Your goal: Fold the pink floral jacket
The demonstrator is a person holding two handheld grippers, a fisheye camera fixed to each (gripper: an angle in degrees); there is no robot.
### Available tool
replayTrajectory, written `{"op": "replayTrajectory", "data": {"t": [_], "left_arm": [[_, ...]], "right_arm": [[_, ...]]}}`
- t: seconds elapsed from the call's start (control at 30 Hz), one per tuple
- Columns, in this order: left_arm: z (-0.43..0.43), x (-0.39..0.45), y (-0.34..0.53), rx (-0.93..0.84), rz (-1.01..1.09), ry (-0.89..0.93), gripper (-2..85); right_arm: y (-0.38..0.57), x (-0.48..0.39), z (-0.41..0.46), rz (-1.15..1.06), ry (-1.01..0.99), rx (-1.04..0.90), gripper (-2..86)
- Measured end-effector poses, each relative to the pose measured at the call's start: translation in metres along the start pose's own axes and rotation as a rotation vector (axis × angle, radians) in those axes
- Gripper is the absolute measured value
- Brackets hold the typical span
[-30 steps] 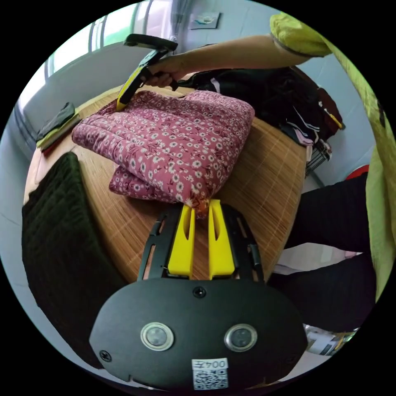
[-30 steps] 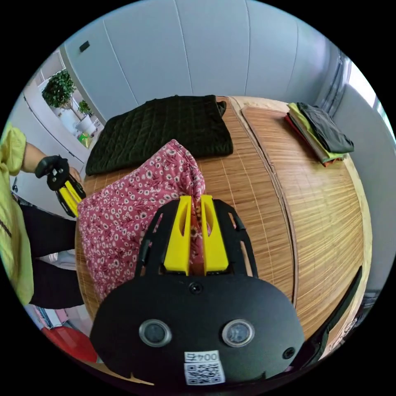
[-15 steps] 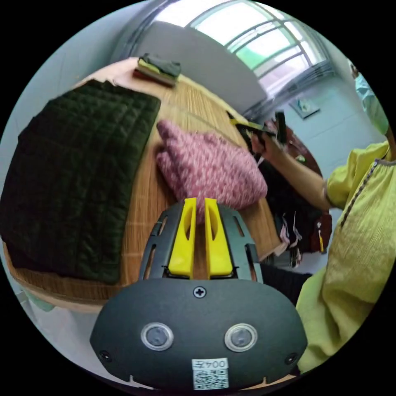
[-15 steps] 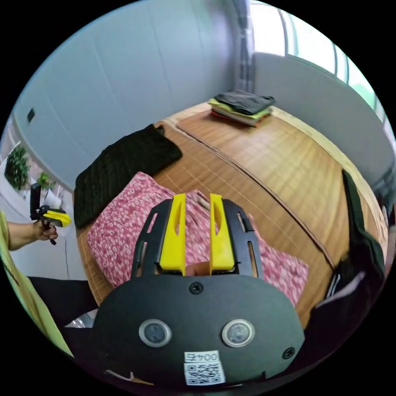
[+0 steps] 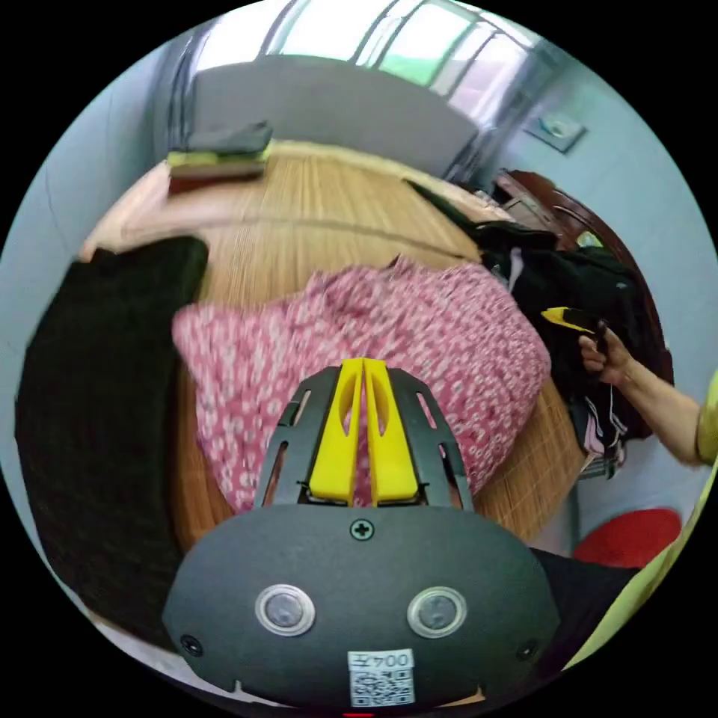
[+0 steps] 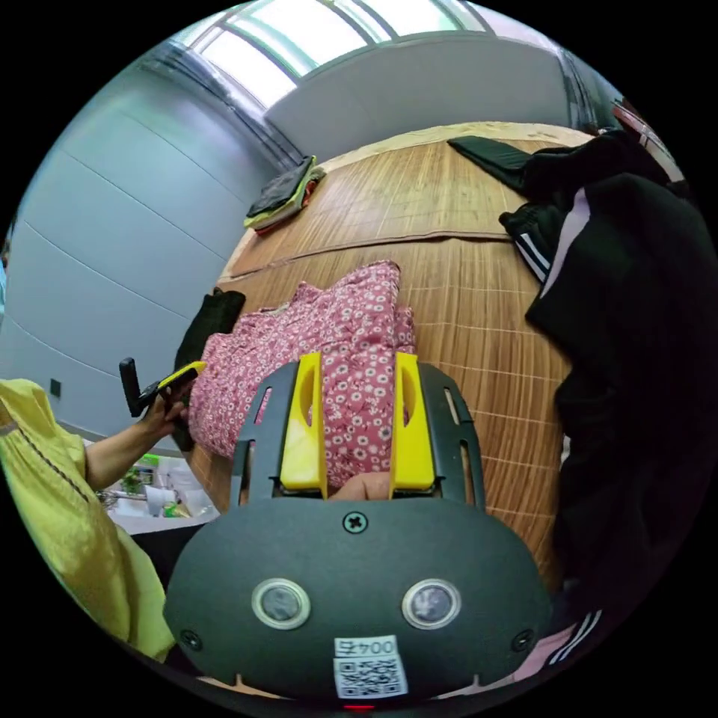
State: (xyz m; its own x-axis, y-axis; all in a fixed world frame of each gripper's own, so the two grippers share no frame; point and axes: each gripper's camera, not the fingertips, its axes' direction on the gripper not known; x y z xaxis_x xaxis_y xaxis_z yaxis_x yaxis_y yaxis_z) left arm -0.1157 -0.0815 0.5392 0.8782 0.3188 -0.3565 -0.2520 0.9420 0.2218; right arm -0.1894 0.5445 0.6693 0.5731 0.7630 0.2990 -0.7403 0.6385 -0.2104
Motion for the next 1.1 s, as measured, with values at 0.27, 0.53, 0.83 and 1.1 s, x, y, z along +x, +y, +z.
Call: {"op": "replayTrajectory", "data": {"t": [0.27, 0.53, 0.83, 1.1], "left_arm": [[0.082, 0.051, -0.115, -0.185, 0.470, -0.131, 13.1], [0.080, 0.077, -0.117, -0.259, 0.377, -0.129, 6.4], [0.041, 0.176, -0.074, -0.014, 0.417, -0.674, 2.3], [0.094, 0.216, -0.061, -0.142, 0.550, -0.925, 1.9]], "right_arm": [[-0.120, 0.046, 0.069, -0.002, -0.227, -0.205, 18.6], [-0.131, -0.003, 0.059, -0.190, -0.105, -0.203, 3.8], [-0.131, -0.079, 0.046, -0.496, 0.192, -0.036, 3.2], [-0.131, -0.051, 0.140, -0.362, 0.326, -0.139, 6.9]]}}
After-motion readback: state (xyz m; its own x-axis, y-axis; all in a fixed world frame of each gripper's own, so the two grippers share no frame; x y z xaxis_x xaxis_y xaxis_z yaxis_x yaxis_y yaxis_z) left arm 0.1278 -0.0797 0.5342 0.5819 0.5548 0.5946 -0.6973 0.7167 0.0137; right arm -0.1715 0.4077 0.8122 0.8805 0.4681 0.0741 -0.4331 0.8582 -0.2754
